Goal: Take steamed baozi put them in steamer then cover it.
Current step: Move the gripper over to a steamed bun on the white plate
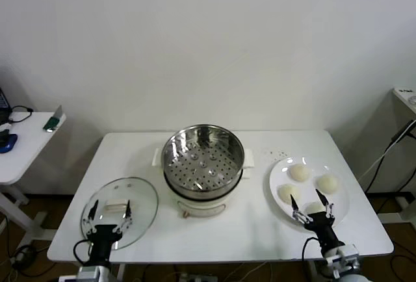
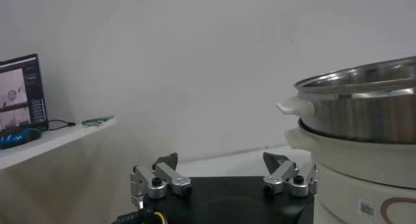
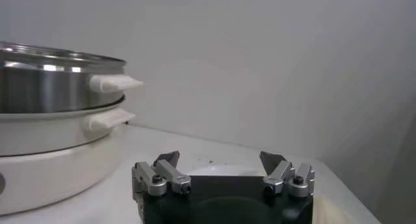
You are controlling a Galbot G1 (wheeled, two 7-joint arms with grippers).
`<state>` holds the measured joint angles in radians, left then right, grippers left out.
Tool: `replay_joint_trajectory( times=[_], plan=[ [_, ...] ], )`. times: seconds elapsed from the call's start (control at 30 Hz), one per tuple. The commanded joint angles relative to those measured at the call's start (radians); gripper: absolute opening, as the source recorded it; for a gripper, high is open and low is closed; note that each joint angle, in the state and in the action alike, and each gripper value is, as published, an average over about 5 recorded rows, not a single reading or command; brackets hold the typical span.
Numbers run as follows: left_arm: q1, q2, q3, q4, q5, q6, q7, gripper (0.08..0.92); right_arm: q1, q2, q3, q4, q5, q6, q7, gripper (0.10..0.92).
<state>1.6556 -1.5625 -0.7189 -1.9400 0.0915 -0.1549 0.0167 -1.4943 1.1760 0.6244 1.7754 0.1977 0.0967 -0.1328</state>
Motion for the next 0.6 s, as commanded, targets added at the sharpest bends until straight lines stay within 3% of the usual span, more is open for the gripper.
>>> replay_joint_trajectory(
  times=[0.03,0.17,0.37,0.6],
  plan=[
    [-0.001,0.002,0.004,0.000,-0.001,-0.005,-0.002,0.823,0.022,-0.017,0.003,0.005,-0.003,-0.016,-0.008,0.823],
    [0.004,0.008,0.011,-0.010,-0.020,0.009,-0.013,0.823,0.143,-0.164,-0.002,-0.063,-0.025,-0.104,-0.126,0.823],
    [0.012,0.021,0.023,-0.029,-0.062,0.031,-0.019,0.823,0.355,-0.487,-0.095,-0.234,-0.070,-0.178,-0.498,0.823],
    [0.007,0.026,0.028,-0.016,-0.062,0.026,-0.019,0.823,0.697,-0.675,-0.392,-0.378,-0.152,-0.210,-0.772,0.823]
  ],
)
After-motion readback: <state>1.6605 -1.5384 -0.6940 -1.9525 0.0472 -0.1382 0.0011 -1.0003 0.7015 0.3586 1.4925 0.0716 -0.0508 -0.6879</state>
